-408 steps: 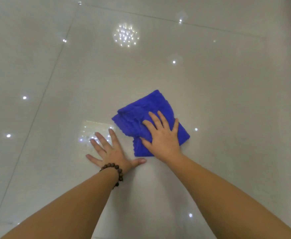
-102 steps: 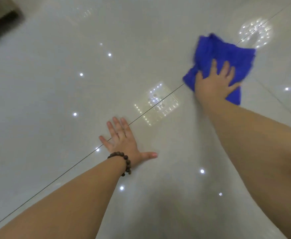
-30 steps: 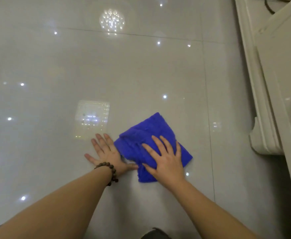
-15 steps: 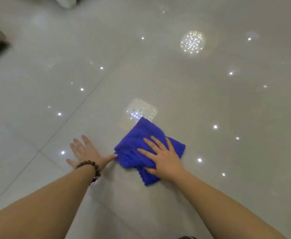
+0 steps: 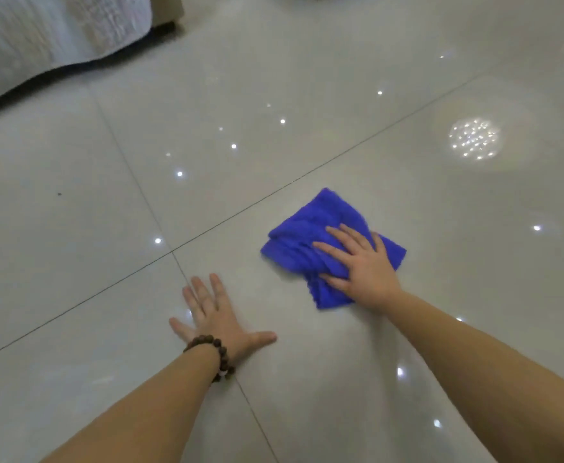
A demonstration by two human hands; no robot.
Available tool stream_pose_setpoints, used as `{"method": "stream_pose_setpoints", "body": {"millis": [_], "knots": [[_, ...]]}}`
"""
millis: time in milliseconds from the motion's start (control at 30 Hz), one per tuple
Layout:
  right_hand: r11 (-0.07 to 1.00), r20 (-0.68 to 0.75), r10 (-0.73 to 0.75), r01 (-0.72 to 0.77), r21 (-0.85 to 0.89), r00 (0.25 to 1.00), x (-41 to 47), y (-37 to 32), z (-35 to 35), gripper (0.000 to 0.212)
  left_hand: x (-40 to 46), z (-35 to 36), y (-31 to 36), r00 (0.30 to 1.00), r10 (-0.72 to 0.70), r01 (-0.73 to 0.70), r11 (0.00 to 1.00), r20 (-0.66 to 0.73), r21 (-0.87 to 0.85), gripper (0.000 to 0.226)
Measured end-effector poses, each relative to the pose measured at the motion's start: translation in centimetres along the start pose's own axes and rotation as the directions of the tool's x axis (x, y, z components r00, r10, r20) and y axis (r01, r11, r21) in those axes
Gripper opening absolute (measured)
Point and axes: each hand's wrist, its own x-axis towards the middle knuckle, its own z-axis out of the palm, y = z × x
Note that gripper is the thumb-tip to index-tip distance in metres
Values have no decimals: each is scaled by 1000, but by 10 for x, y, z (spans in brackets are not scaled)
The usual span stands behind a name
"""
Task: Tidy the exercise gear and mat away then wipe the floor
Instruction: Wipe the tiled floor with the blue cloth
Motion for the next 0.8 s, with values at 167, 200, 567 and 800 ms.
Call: {"method": "stream_pose_setpoints", "body": {"millis": [167,200,567,800], "knots": [[500,-15,859,-831,246,512,83,21,-23,63,4,-1,1,998,-15,15,1000,58,2,158],[458,10,879,-853,251,476,100,-2,-21,63,5,-1,2,998,-16,17,1000,62,-4,157],[971,21,232,-233,60,973,60,-78,1,62,6,0,0,999,-14,15,1000,42,-13,157],[853,-46,519,-513,99,854,-46,-91,9,63,1,-2,2,1000,-17,17,1000,14,7,157]]}}
